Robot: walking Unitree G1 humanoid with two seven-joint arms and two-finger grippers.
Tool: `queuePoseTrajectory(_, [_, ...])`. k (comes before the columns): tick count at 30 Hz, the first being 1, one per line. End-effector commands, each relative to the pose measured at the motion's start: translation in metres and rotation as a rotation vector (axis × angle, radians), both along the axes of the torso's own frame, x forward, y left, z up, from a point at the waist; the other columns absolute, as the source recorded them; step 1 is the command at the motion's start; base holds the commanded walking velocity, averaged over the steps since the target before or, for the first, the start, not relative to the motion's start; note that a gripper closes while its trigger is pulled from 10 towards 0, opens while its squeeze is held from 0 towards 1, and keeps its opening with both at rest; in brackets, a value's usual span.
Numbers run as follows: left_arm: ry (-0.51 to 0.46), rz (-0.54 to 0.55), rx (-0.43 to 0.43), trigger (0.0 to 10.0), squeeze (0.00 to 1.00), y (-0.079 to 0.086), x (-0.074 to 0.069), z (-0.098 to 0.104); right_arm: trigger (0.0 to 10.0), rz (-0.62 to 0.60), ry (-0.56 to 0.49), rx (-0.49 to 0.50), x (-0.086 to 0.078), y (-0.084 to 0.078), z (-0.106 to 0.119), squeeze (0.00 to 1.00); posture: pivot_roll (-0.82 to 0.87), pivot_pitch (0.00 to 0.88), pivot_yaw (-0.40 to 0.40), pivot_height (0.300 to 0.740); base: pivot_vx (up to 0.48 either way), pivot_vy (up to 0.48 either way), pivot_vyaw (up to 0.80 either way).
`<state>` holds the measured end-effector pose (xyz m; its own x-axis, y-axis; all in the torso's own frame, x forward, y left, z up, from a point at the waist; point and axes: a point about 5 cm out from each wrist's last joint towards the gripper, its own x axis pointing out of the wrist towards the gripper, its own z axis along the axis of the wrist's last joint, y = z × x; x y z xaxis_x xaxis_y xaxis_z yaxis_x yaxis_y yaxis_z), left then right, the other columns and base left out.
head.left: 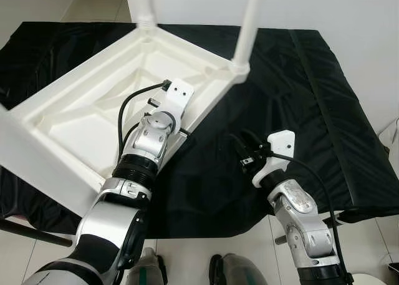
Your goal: Building children table
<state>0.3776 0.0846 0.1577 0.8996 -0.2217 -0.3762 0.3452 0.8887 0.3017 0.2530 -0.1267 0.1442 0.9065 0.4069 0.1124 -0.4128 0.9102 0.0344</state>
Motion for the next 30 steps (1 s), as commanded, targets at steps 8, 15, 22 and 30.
queuePoseTrajectory(8, [-0.111,0.032,-0.011,10.0,0.00,-0.005,0.001,0.004,10.0,-0.012,0.017,-0.007,-0.001,0.000,-0.003,0.00,-0.09,0.073,0.017,0.740,0.000,0.000,0.00])
queuePoseTrajectory(15, [-0.201,-0.131,-0.184,10.0,1.00,-0.028,-0.008,0.024,10.0,-0.037,0.013,0.002,0.002,-0.001,-0.002,0.00,-0.08,0.075,0.014,0.740,0.000,0.000,0.00])
queuePoseTrajectory(22, [-0.301,-0.261,-0.231,10.0,0.00,-0.043,-0.024,0.045,10.0,-0.064,0.004,0.009,0.005,-0.003,0.000,0.00,-0.08,0.076,0.013,0.740,0.000,0.000,0.00])
queuePoseTrajectory(30, [-0.287,-0.326,-0.256,10.0,0.00,-0.041,-0.044,0.054,10.0,-0.070,0.000,0.017,0.005,-0.002,0.001,0.00,-0.07,0.072,0.009,0.740,0.000,0.000,0.00])
